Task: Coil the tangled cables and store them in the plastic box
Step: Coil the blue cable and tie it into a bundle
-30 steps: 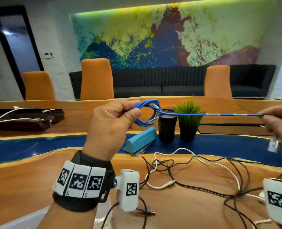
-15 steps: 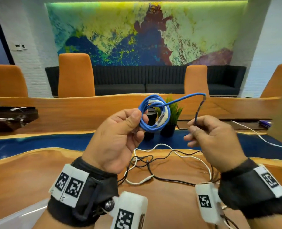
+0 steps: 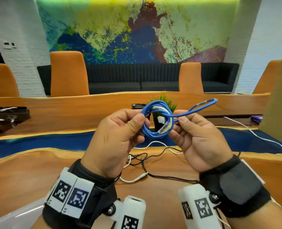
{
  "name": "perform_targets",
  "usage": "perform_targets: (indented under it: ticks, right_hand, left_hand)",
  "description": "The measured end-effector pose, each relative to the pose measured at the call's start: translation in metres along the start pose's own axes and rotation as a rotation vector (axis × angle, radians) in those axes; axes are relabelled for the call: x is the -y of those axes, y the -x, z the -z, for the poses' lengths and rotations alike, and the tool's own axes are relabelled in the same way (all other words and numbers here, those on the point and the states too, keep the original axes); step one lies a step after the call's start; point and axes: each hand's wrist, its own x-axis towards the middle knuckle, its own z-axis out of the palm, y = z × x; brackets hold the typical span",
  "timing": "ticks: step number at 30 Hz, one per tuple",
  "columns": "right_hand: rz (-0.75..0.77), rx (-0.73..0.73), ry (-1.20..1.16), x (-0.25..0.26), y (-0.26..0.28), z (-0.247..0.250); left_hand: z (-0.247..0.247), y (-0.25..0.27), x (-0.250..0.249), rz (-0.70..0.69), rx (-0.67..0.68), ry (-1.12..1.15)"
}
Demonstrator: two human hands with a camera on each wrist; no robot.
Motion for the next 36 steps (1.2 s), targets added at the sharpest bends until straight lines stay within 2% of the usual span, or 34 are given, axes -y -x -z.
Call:
perform_targets:
  ticks: [4,8,12,15,17,22,25,28,32,34,36]
  right_hand:
    - [-0.189,0.205,-0.008,-0.009,0.012,-0.009]
    - [-0.349,0.475,-0.101,-0.015,0.017,-0.003]
    - [-0.41,0.604,-0.144,-0.011,0.018,-0.004]
    - [-0.37,0.508,-0.033,-0.012,0.022,-0.011]
    - [-0.341,0.432,0.039,-0.011,0.023,-0.012]
    - [-0.294,0.331,0.327,-0.009,0.022,-0.01]
    - [-0.269,0.276,0.446,-0.011,0.022,-0.013]
    - [-0.223,0.256,0.537,-0.003,0.02,-0.01]
    - [0.044,0.102,1.037,0.014,0.004,0.018]
    - [0.092,0.06,1.226,0.014,-0.004,0.034]
    - [0.091,0.087,1.414,0.005,-0.008,0.04]
  left_hand:
    - [-0.001,0.001,0.003,-0.024,0.006,-0.01]
    - [-0.006,0.004,0.006,-0.127,-0.032,-0.123]
    - [-0.008,0.005,0.008,-0.244,-0.068,-0.241]
    - [-0.008,0.007,0.01,-0.323,-0.035,-0.395]
    - [-0.003,0.006,0.008,-0.327,0.002,-0.488]
    - [0.012,0.006,-0.004,-0.289,0.239,-0.893]
    - [0.008,0.006,-0.003,-0.305,0.192,-1.042]
    - [0.009,0.004,0.0,-0.283,0.111,-0.947]
    - [0.034,-0.006,-0.02,-0.253,-0.099,-0.612]
    - [0.045,-0.01,-0.028,-0.242,-0.165,-0.497]
    - [0.046,-0.011,-0.027,-0.217,-0.182,-0.473]
